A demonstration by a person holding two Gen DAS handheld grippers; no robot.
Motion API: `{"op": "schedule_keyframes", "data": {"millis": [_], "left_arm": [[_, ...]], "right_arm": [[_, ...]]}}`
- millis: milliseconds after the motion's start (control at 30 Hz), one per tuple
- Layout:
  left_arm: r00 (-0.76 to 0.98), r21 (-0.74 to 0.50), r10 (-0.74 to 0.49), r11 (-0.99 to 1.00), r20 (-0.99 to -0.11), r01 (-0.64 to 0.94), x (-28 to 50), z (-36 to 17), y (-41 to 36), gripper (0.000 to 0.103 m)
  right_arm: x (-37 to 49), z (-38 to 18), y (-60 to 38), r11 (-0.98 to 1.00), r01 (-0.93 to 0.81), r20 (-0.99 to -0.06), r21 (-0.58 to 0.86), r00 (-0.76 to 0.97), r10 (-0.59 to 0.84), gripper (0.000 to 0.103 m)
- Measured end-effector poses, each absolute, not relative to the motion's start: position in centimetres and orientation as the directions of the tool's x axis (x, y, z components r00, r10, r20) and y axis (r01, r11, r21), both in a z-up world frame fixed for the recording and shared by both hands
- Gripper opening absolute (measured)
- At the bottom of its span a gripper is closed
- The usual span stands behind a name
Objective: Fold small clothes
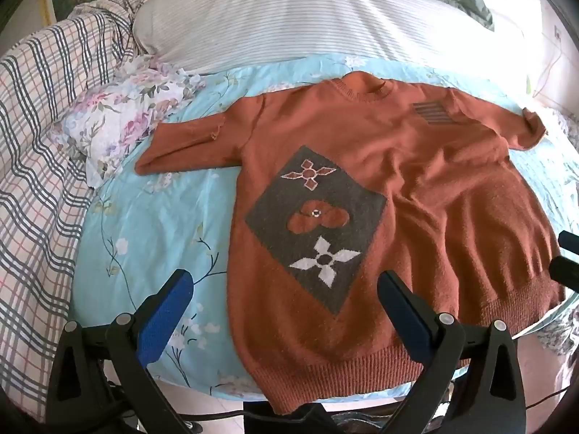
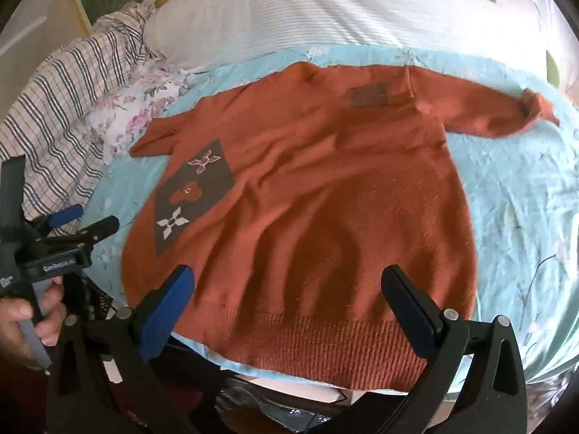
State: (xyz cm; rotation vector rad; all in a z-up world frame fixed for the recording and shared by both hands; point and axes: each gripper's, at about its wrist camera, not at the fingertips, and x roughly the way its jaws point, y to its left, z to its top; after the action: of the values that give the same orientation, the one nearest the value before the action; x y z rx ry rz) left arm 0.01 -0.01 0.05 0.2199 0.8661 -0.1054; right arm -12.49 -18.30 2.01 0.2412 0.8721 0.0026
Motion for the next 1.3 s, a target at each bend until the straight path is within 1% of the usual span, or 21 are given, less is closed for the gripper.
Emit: {"op": "schedule_keyframes", "data": {"millis": [200, 400, 533, 600, 733, 800, 900, 967, 1000, 1233, 1300], "left_arm": [[0.646, 0.152, -0.006, 0.97, -0.763, 0.188, 0.1, 0.2, -0.4, 0.102], [0.646, 0.148, -0.013, 0.97, -0.763, 0.194, -0.1, 0.1, 0.0, 0.102], [0.646, 0.148, -0.015, 0.969, -0.763, 0.197, -0.1, 0.1, 0.0, 0.102], [0.646, 0.147, -0.016, 0.969, -0.764, 0.198, -0.1, 0.1, 0.0, 0.102], [0.643, 0.151, -0.009, 0.969, -0.766, 0.194, 0.0, 0.0, -0.5, 0.102], [0.643, 0.152, -0.01, 0.969, -0.766, 0.196, 0.1, 0.0, -0.6, 0.102], [0.645, 0.15, -0.012, 0.969, -0.764, 0.195, 0.1, -0.1, -0.8, 0.102], [0.64, 0.149, -0.012, 0.969, -0.768, 0.197, 0.1, -0.1, -0.8, 0.102], [0.642, 0.153, -0.01, 0.968, -0.767, 0.197, 0.1, -0.1, -0.7, 0.102], [0.602, 0.146, -0.009, 0.967, -0.799, 0.208, 0.3, -0.3, -0.6, 0.102], [0.608, 0.144, -0.014, 0.967, -0.794, 0.209, 0.3, -0.3, -0.6, 0.102]], "right_arm": [[-12.1, 2.1, -18.4, 0.972, 0.082, -0.753, 0.219, 0.648, 0.115, 0.103], [-11.9, 2.2, -17.4, 0.98, 0.062, -0.758, 0.188, 0.644, 0.104, 0.103], [-11.7, 2.3, -18.0, 0.975, 0.062, -0.763, 0.214, 0.634, 0.127, 0.103], [-11.8, 2.3, -17.9, 0.976, 0.065, -0.764, 0.206, 0.634, 0.119, 0.103], [-11.8, 2.3, -18.1, 0.964, 0.067, -0.769, 0.256, 0.619, 0.161, 0.103], [-11.9, 2.3, -18.1, 0.965, 0.065, -0.765, 0.254, 0.624, 0.16, 0.103], [-11.8, 2.1, -17.9, 0.983, 0.054, -0.748, 0.173, 0.657, 0.096, 0.103], [-11.8, 2.1, -18.0, 0.982, 0.059, -0.757, 0.178, 0.646, 0.098, 0.103], [-11.7, 2.1, -18.2, 0.978, 0.056, -0.755, 0.202, 0.645, 0.119, 0.103], [-11.6, 2.1, -18.2, 0.976, 0.046, -0.753, 0.213, 0.644, 0.134, 0.103], [-11.6, 2.1, -18.2, 0.978, 0.04, -0.746, 0.206, 0.653, 0.13, 0.103]]}}
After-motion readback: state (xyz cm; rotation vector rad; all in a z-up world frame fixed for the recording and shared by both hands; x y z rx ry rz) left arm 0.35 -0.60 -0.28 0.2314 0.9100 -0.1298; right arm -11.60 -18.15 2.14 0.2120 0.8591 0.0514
